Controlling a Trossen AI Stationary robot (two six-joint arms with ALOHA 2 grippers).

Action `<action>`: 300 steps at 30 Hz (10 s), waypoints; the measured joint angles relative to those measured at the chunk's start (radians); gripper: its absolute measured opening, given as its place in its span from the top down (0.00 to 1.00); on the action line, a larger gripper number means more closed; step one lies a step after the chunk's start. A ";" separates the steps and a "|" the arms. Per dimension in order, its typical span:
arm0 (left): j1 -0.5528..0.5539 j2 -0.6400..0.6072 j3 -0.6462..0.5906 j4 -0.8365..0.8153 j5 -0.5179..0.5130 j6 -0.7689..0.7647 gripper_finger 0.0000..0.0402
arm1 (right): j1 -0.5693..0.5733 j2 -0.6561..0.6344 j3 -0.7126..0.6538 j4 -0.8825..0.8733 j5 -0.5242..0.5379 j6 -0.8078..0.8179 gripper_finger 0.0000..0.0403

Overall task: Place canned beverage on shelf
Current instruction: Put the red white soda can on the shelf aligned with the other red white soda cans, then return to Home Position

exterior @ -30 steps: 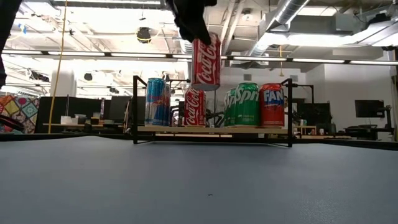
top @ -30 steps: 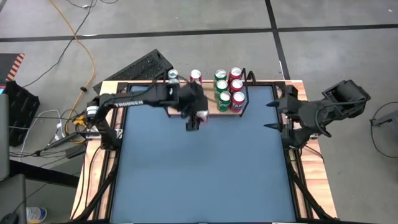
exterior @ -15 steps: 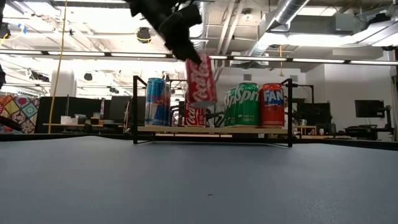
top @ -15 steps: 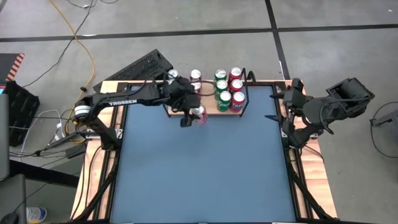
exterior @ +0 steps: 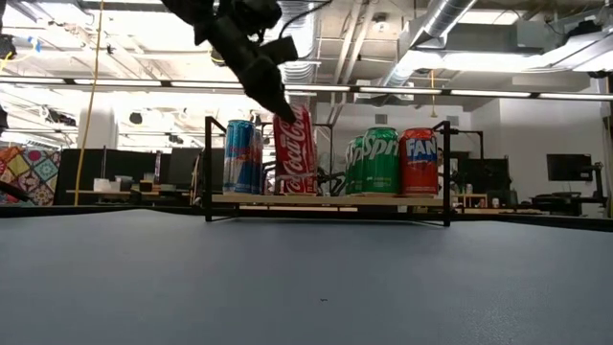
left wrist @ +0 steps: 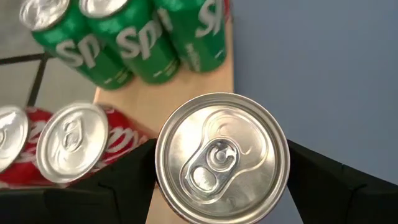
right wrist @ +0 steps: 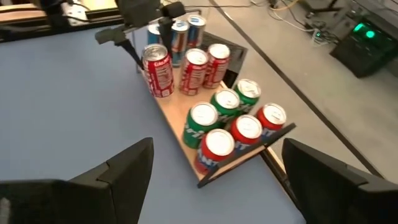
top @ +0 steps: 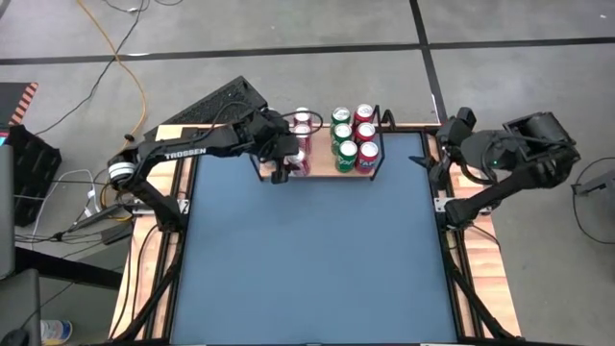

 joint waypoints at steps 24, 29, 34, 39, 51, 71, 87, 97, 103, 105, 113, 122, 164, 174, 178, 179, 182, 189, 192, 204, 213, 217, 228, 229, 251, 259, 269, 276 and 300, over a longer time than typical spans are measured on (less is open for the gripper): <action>0.061 0.046 0.041 -0.048 0.087 -0.017 0.28 | -0.145 0.003 0.000 0.000 -0.005 -0.061 0.16; 0.038 0.130 0.189 -0.186 0.082 0.035 0.28 | -0.146 0.003 0.000 0.000 -0.005 -0.071 0.16; 0.023 0.184 0.237 -0.230 0.098 0.035 0.28 | -0.146 0.003 0.000 0.000 -0.008 -0.070 0.16; 0.033 0.181 0.212 -0.190 0.085 0.010 0.28 | -0.146 0.003 0.000 0.000 -0.012 -0.079 0.16; 0.038 0.181 0.210 -0.183 0.035 0.044 0.28 | -0.146 0.001 0.000 0.000 -0.011 -0.107 0.16; 0.052 0.197 0.209 -0.188 0.012 0.031 0.28 | -0.146 0.001 0.000 0.000 -0.011 -0.124 0.16; 0.045 0.210 0.211 -0.169 0.009 -0.007 0.22 | -0.146 0.001 0.000 0.000 -0.011 -0.122 0.16; 0.043 0.210 0.230 -0.190 -0.015 -0.052 0.11 | -0.146 0.001 0.000 0.000 -0.011 -0.122 0.16; 0.037 0.208 0.268 -0.265 -0.015 -0.053 0.10 | -0.146 0.001 0.000 0.000 -0.011 -0.122 0.16; 0.037 0.207 0.284 -0.298 -0.016 -0.051 0.10 | -0.146 0.001 0.000 0.000 -0.011 -0.122 0.16; 0.040 0.207 0.333 -0.361 -0.042 -0.060 0.10 | -0.146 0.001 0.000 0.000 -0.011 -0.123 0.16; 0.024 0.188 0.571 -0.522 -0.116 -0.097 0.10 | -0.146 0.001 0.000 0.148 -0.053 -0.209 0.16; 0.011 -0.808 -0.130 0.103 -0.072 -0.481 0.11 | -0.259 -0.906 -0.803 0.903 -0.557 -0.323 0.16; 0.011 -1.122 -0.470 0.214 -0.154 -0.675 0.10 | -0.259 -1.144 -0.996 1.076 -0.588 -0.324 0.16; 0.011 -1.209 -0.553 0.213 -0.187 -0.737 0.10 | -0.256 -1.128 -1.000 1.056 -0.573 -0.325 0.16; 0.011 -1.230 -0.572 0.217 -0.189 -0.746 0.10 | -0.252 -1.129 -1.010 1.052 -0.573 -0.316 0.16; 0.011 -1.285 -0.627 0.245 -0.186 -0.776 0.10 | -0.252 -1.143 -1.070 1.014 -0.578 -0.257 0.16; 0.011 -1.372 -0.727 0.276 -0.176 -0.792 0.10 | -0.252 -1.144 -1.230 1.121 -0.583 -0.226 0.16; 0.011 -1.394 -0.770 0.269 -0.171 -0.787 0.10 | -0.252 -1.144 -1.324 1.209 -0.603 -0.226 0.16; 0.010 -1.420 -0.892 0.262 -0.066 -0.753 0.10 | -0.251 -1.143 -1.819 1.844 -0.606 -0.171 0.16; 0.009 -1.424 -0.977 0.322 -0.054 -0.744 0.10 | -0.254 -1.146 -1.868 1.869 -0.603 -0.289 0.16; 0.009 -1.424 -0.998 0.322 -0.033 -0.719 0.10 | -0.254 -1.143 -1.868 1.844 -0.596 -0.336 0.16; -0.051 -1.572 -1.214 0.473 -0.035 -0.805 0.10 | -0.254 -1.143 -1.868 1.762 -0.580 -0.325 0.16; -0.059 -1.570 -1.229 0.482 -0.034 -0.811 0.10 | -0.254 -1.143 -1.868 1.764 -0.575 -0.330 0.16; -0.410 -1.567 -1.250 0.503 -0.656 -0.652 0.10 | -0.295 -1.143 -1.868 1.688 -0.474 -0.334 0.16; -0.410 -1.567 -1.251 0.501 -0.655 -0.736 0.10 | -0.328 -1.143 -1.868 1.641 -0.473 -0.304 0.16; -0.409 -1.567 -1.246 0.525 -0.752 -0.707 0.10 | -0.327 -1.143 -1.868 1.709 -0.474 -0.285 0.16; -0.410 -1.567 -1.245 0.521 -0.714 -0.858 0.10 | -0.327 -1.143 -1.868 1.716 -0.475 -0.286 0.16; -0.409 -1.567 -1.242 0.520 -0.730 -0.829 0.10 | -0.327 -1.143 -1.868 1.722 -0.475 -0.057 0.16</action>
